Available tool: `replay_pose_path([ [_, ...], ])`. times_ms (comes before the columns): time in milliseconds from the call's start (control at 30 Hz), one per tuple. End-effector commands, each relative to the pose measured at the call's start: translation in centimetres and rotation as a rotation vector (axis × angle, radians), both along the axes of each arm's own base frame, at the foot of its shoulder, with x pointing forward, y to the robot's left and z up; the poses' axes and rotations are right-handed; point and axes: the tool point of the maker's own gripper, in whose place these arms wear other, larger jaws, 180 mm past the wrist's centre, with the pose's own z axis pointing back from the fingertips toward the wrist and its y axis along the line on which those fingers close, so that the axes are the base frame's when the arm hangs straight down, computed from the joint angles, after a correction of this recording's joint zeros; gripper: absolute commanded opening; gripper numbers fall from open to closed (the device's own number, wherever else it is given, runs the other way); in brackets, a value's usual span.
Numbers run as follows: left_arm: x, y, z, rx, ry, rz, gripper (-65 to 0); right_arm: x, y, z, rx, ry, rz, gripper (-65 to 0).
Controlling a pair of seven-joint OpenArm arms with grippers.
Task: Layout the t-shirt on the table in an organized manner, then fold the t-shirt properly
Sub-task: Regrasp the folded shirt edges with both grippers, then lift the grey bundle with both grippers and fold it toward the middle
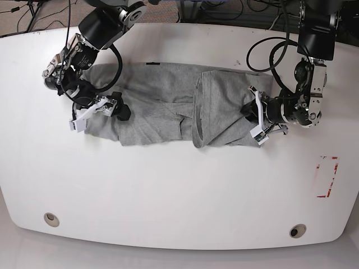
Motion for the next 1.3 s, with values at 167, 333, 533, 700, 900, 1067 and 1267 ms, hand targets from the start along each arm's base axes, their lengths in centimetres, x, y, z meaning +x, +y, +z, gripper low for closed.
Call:
replay_pose_path([
  [167, -1.0, 2.9, -1.4, 0.159, 0.059, 0.003, -54.0, -0.7, 0.1, -0.8, -0.033, 0.031, 0.019, -22.0],
  [333, -1.0, 2.9, -1.5, 0.159, 0.059, 0.003, -54.0, -0.5, -1.0, -0.5, -0.057, 0.013, 0.004, -54.9],
  [533, -1.3, 0.9, -1.9, 0.149, 0.063, -0.035, -54.0, -0.3, -2.3, -0.2, -0.102, -0.012, 0.008, -63.6],
  [700, -1.6, -0.6, -2.2, 0.18, 0.051, -0.09, -54.0, -0.1, -3.1, 1.1, -0.171, -0.049, 0.039, -64.4],
  [900, -1.8, -2.8, -2.9, 0.191, 0.051, -0.124, -54.0, -0.6, -3.3, 3.8, -0.275, -0.114, 0.071, -64.7],
  [1067, -2.0, -5.1, -3.5, 0.201, 0.049, -0.145, -54.0, -0.4, -2.0, 5.7, -0.341, -0.151, 0.146, -64.7],
  [1267, -2.8, -7.8, -5.1, 0.228, 0.083, -0.171, -54.0, 0.0, -0.7, 8.1, -0.411, -0.194, 0.215, -64.7],
])
